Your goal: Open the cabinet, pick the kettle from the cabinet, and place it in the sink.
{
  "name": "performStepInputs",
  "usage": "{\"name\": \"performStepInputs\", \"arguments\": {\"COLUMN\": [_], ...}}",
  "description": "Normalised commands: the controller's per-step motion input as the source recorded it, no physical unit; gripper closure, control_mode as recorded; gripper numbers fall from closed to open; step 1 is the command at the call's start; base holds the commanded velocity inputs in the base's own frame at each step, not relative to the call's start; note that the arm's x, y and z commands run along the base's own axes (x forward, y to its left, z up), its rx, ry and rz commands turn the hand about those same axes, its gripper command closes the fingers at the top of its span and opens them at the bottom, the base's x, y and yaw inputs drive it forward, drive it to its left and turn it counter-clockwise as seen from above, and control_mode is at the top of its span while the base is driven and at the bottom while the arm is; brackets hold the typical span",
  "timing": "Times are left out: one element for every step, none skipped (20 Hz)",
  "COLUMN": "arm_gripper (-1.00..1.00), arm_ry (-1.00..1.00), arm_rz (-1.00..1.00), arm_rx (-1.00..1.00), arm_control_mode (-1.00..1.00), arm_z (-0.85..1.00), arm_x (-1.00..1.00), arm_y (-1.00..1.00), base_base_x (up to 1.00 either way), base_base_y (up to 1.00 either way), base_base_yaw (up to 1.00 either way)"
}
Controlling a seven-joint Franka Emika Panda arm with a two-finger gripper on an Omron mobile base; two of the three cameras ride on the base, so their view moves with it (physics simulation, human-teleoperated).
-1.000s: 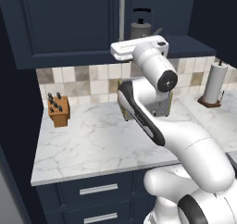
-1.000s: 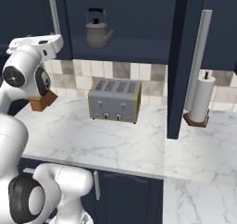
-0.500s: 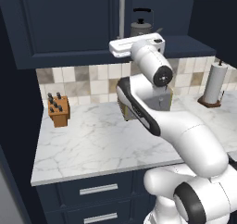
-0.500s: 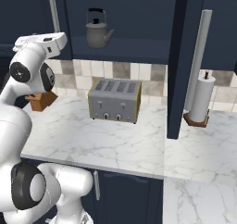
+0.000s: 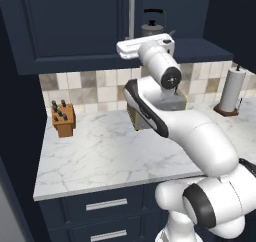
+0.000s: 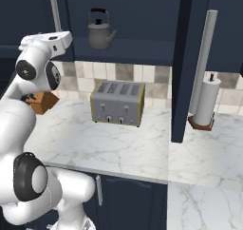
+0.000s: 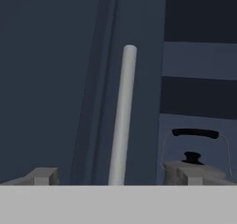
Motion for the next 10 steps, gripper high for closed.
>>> {"name": "performStepInputs", "arguments": {"arm_gripper": [-1.0,-1.0,-1.0,-1.0,-1.0,-1.0,-1.0,-1.0,-1.0,-1.0], "arm_ry": [0.0,0.0,0.0,0.0,0.0,0.0,0.0,0.0,0.0,0.0], "arm_rz": [-0.01,-0.01,-0.01,-0.01,-0.01,-0.01,-0.01,-0.01,-0.01,-0.01], "arm_rx": [0.0,0.0,0.0,0.0,0.0,0.0,-0.01,-0.01,-0.01,-0.01], "arm_control_mode": [-1.0,-1.0,-1.0,-1.0,-1.0,-1.0,-1.0,-1.0,-1.0,-1.0], "arm_z": [0.0,0.0,0.0,0.0,0.0,0.0,0.0,0.0,0.0,0.0], "arm_x": [0.27,0.28,0.27,0.27,0.25,0.23,0.19,0.19,0.18,0.18], "arm_y": [0.0,0.01,0.02,0.01,0.02,0.01,0.01,0.02,0.03,0.06], "base_base_x": [0.0,0.0,0.0,0.0,0.0,0.0,0.0,0.0,0.0,0.0], "base_base_y": [0.0,0.0,0.0,0.0,0.0,0.0,0.0,0.0,0.0,0.0], "base_base_yaw": [0.0,0.0,0.0,0.0,0.0,0.0,0.0,0.0,0.0,0.0]}}
